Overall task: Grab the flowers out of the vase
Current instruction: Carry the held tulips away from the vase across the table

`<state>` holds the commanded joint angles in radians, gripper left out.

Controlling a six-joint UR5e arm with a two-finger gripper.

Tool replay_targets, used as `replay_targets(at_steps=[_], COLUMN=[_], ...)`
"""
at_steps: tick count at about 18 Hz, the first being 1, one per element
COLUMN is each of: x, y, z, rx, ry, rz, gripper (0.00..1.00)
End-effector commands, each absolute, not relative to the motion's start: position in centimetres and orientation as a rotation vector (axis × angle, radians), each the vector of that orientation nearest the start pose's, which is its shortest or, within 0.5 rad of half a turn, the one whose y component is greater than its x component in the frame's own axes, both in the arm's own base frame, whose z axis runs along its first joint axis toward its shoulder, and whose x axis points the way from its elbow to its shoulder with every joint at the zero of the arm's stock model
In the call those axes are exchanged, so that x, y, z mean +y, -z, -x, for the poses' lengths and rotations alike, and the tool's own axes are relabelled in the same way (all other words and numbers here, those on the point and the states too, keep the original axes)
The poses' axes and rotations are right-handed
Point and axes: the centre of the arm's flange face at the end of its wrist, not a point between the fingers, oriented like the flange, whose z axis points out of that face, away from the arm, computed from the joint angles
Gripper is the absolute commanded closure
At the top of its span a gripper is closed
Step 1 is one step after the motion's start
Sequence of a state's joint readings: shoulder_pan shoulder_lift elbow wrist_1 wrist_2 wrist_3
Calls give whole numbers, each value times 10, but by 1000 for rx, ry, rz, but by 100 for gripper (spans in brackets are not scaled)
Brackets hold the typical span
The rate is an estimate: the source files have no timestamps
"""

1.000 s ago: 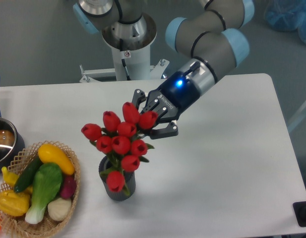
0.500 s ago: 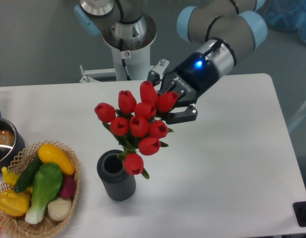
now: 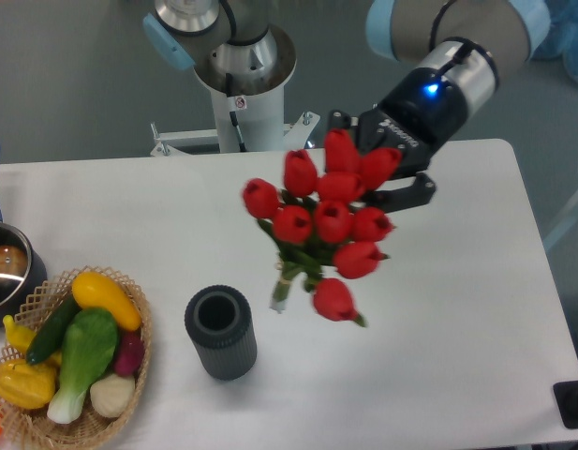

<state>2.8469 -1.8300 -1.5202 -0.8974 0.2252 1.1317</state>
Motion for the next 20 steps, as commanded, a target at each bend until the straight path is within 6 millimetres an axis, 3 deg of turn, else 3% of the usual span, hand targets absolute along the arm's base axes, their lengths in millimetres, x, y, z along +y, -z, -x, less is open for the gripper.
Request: replay_targets(at_steps=[6,11,18,20], x=[356,330,319,309], y=[-495,-458,-428,-411], z=[535,567,577,577], rx=[294,353,333,307], ry=[-159,-259,-335,-336], rz=[1940,2024,2324,2424], gripper=[100,100,100,100])
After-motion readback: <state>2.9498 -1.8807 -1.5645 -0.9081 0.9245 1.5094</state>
